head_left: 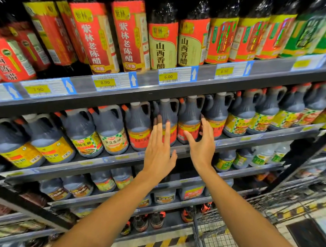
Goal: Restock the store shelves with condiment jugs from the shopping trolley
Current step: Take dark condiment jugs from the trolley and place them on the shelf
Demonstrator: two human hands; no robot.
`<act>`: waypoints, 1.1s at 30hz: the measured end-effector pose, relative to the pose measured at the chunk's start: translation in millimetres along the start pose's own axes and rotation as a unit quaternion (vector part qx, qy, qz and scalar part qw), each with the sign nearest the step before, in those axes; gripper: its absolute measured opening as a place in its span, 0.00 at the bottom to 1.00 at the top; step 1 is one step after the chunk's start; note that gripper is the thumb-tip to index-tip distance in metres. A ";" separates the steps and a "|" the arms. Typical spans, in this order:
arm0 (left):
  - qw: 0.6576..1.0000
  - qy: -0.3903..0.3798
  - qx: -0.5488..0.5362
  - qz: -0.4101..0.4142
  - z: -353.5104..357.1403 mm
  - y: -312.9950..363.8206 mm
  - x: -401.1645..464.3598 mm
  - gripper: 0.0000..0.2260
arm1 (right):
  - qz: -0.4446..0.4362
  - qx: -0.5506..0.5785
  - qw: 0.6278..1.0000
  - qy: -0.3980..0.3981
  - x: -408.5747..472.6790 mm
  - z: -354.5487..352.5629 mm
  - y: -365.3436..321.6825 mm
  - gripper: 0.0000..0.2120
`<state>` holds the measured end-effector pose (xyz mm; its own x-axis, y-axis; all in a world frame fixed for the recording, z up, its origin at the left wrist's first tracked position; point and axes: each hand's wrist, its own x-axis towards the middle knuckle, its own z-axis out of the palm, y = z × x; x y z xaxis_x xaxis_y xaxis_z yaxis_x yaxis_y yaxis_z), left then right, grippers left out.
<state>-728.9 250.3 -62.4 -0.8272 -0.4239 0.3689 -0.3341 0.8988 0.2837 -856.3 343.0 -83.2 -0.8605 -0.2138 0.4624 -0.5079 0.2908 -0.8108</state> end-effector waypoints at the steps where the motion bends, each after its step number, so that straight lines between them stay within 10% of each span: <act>1: 1.000 0.005 0.003 -0.005 0.7 2.6 -0.3 0.43 | -0.003 0.004 1.000 0.004 0.8 -0.2 2.1 0.34; 8: 1.000 0.028 0.001 -0.008 2.5 8.6 -0.9 0.43 | -0.034 0.022 0.999 0.004 1.0 -6.2 3.8 0.33; 14: 0.984 0.021 0.055 0.166 4.0 26.6 20.3 0.41 | -0.129 -0.094 0.987 0.030 34.2 -48.8 29.5 0.31; 33: 0.983 -0.008 0.099 0.152 23.2 41.8 49.9 0.38 | -0.103 -0.075 0.992 -0.004 54.2 -55.5 60.2 0.31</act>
<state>-794.6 269.3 -52.7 -0.9089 -0.1327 0.3952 -0.1514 0.9883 -0.0164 -935.7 400.7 -87.0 -0.7375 -0.2909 0.6095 -0.6739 0.3762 -0.6359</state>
